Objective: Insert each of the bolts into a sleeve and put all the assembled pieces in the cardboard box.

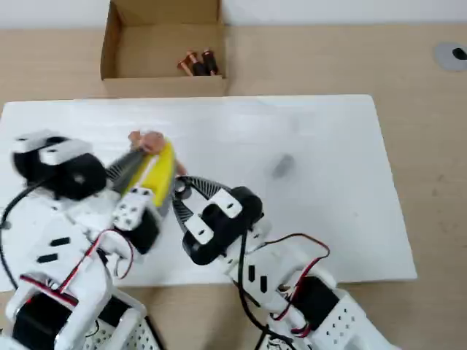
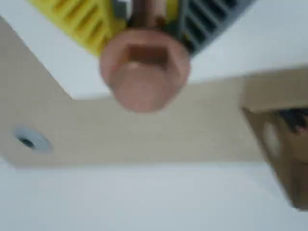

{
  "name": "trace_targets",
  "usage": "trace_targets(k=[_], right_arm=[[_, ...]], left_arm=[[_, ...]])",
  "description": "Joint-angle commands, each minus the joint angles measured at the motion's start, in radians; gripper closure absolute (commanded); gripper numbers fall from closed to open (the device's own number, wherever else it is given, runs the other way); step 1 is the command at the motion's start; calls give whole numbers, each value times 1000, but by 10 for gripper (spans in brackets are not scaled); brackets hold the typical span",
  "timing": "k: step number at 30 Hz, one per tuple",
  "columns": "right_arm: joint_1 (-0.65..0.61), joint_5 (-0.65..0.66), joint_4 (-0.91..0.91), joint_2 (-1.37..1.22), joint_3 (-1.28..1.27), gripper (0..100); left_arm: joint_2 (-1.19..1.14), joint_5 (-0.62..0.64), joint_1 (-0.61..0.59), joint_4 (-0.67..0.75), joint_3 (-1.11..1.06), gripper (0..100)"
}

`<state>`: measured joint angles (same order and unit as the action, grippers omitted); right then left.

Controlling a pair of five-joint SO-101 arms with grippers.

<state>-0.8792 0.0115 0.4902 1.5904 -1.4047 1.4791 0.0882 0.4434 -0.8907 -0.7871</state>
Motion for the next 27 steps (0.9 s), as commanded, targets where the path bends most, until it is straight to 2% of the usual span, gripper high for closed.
trace_targets(k=[1,9,17,27], right_arm=[[21,-11,0,21,-1,989],[21,-11,0,21,-4,989],[21,-11,-5,21,-1,989],[21,-9,0,21,1,989]], left_arm=[[1,-6,23,-6,63,994],[2,-11,12,-9,68,994],[1,-44,-25,-166,161,994],[-2,-40,-18,-170,175,994]])
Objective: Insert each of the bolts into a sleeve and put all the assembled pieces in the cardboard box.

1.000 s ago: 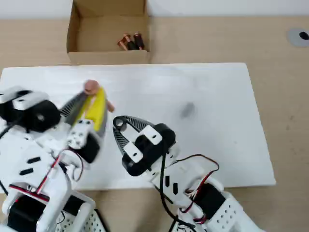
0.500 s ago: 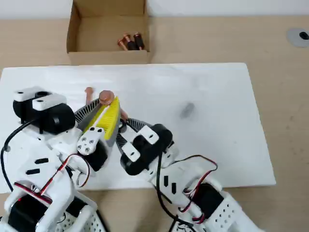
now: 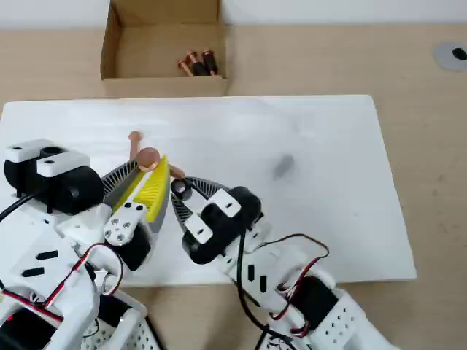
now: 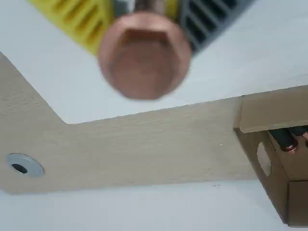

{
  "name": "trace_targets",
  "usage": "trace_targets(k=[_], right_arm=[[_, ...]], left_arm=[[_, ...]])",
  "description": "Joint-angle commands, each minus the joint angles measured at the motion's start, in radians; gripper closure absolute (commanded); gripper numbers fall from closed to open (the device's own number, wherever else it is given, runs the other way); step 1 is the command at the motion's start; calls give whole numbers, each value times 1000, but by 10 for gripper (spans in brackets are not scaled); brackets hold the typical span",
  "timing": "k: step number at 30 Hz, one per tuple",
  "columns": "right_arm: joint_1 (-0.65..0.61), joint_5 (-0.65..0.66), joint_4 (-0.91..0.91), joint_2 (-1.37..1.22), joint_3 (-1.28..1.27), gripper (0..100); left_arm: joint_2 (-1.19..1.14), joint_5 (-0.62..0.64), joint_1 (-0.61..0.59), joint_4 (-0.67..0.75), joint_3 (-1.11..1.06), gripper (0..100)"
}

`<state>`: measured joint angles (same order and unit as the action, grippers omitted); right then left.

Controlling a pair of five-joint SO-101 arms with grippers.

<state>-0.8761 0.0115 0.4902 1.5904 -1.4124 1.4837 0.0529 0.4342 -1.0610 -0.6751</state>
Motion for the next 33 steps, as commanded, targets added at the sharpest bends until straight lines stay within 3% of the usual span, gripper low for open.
trace_targets(k=[1,16,33], right_arm=[[18,-9,0,21,8,989],[18,-9,0,21,8,989],[18,-9,0,21,4,989]], left_arm=[[-7,-5,-9,0,63,994],[-8,-11,-9,-5,57,993],[-10,-9,-9,-101,63,993]])
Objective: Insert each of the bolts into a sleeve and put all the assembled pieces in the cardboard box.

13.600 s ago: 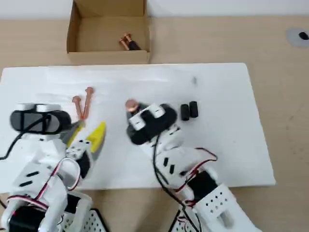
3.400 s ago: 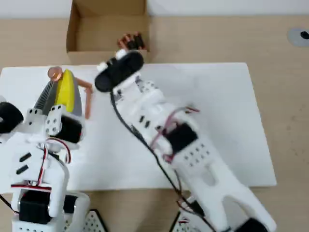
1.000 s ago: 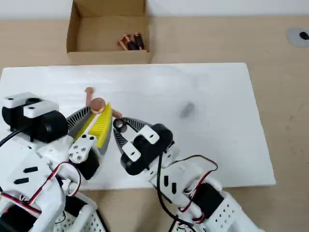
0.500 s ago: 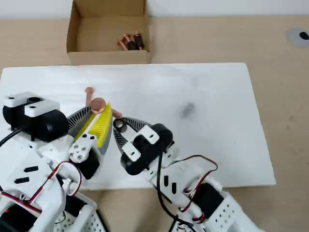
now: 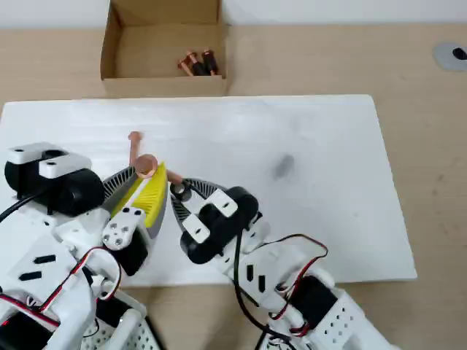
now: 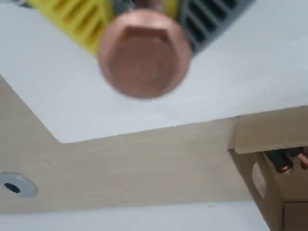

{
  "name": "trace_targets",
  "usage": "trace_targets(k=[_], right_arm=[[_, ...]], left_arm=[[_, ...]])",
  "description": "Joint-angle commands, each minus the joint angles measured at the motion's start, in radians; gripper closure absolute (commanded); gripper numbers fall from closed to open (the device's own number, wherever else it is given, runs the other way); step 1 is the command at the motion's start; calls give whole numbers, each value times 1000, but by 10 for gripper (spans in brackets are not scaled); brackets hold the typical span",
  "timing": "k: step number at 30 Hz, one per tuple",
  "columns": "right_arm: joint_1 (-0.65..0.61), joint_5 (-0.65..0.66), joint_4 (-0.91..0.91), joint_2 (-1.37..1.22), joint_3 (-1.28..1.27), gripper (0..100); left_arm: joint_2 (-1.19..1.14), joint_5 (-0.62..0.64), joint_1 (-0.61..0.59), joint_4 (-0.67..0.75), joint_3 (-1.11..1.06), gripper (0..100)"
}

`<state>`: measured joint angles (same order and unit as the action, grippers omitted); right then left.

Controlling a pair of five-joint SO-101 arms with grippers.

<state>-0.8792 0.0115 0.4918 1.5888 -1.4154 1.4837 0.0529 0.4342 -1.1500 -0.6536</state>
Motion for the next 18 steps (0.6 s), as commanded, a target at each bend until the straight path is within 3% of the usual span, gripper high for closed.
trace_targets(k=[1,12,18], right_arm=[[21,-11,-2,22,7,989],[21,-12,-2,22,5,989],[21,-11,-2,22,5,989]], left_arm=[[-10,-9,-9,-17,43,993],[-12,-9,-9,-20,43,992],[-12,-6,32,-95,34,993]])
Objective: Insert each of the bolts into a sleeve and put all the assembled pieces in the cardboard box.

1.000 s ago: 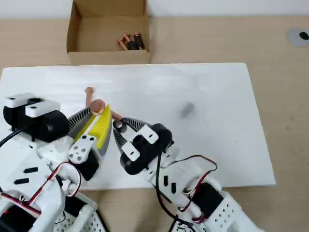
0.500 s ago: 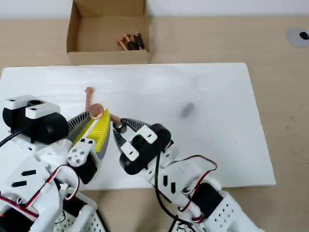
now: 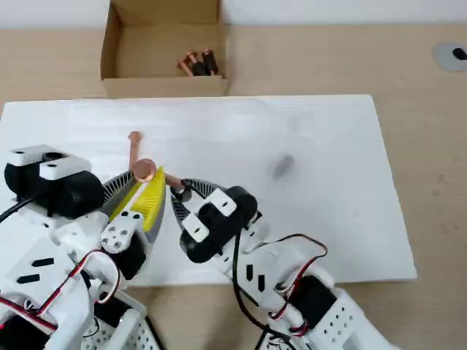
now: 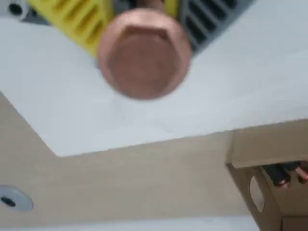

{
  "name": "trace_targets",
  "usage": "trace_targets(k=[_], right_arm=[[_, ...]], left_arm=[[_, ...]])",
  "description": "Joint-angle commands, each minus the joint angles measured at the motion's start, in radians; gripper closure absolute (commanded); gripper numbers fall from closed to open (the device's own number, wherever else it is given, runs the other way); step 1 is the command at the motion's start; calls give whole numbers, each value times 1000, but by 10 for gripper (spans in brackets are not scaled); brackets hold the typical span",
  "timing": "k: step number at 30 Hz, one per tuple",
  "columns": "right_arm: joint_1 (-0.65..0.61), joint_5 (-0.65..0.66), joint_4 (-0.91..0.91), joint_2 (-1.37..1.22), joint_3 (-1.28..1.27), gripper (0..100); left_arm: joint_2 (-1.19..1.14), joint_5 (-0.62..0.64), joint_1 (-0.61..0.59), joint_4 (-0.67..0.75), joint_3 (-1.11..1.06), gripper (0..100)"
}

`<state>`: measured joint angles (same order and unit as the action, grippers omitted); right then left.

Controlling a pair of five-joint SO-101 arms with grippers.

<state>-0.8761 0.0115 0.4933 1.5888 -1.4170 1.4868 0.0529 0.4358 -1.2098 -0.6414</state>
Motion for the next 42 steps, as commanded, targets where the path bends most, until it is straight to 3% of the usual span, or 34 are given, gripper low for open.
trace_targets(k=[1,15,22,30,34,37,42], right_arm=[[18,-11,-3,22,7,989],[18,-11,-3,22,7,989],[18,-11,-3,22,-22,989],[18,-9,-3,22,-22,989],[18,-9,-3,22,-22,989],[41,-8,-8,15,-24,989],[208,-11,-23,5,-16,989]], left_arm=[[-15,-5,48,-49,21,994],[-15,-6,69,-49,-3,989],[-15,58,63,34,-123,885],[-15,78,34,25,-124,871],[-15,77,-52,-11,-117,838],[-16,81,-64,-115,-55,818],[-16,117,-74,-232,52,818]])
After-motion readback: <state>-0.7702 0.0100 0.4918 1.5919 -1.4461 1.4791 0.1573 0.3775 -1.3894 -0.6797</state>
